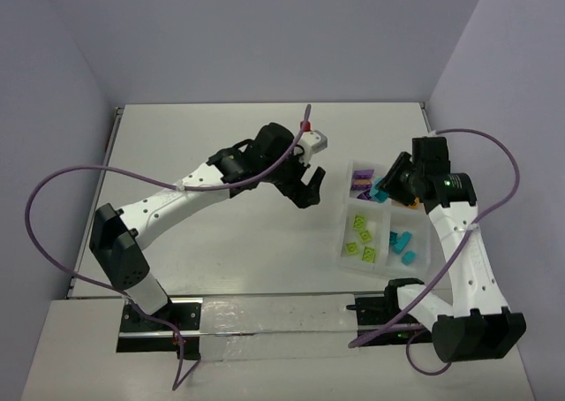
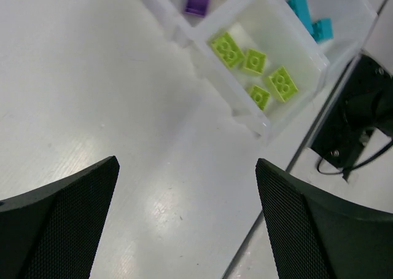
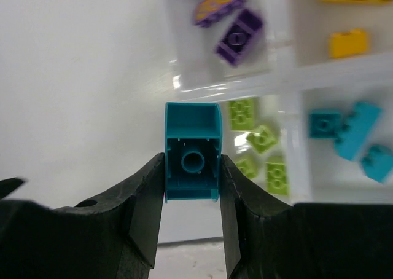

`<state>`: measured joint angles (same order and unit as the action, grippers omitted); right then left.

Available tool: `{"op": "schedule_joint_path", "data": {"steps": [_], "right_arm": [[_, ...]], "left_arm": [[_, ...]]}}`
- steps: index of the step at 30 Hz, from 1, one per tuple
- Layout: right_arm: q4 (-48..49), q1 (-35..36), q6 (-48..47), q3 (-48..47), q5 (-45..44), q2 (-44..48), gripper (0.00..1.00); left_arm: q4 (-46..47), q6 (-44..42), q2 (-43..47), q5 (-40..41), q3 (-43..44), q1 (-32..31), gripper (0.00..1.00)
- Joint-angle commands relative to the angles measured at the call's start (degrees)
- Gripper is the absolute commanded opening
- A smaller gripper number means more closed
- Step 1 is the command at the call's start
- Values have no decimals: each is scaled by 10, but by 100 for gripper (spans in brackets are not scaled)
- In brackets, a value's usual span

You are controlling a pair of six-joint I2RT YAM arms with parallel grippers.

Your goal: Sort the legos into containers by color

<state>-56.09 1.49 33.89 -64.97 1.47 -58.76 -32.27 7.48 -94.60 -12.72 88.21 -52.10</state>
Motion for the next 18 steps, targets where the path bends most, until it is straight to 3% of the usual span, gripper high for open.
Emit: {"op": "schedule_joint_path", "data": {"steps": [1,5,11,14,16,18], "right_arm": [[-67,-11,42,43,-177,65,0],[-82,-35,90,92,-214,110,0],[-51,-57,116,145,-211,115,0],[-36,-64,125,167,-209,96,32],[-19,-67,127,178,-200,88,60],[-5,-67,127,179,-192,85,78]], "left_arm": [[15,33,53,32,-32,64,99],[38,60,79,15,-61,122,99],[29,60,87,39,-61,141,99],[32,64,96,30,-70,143,99],[35,66,99,26,-73,143,99],[34,70,100,25,-74,143,99]]}}
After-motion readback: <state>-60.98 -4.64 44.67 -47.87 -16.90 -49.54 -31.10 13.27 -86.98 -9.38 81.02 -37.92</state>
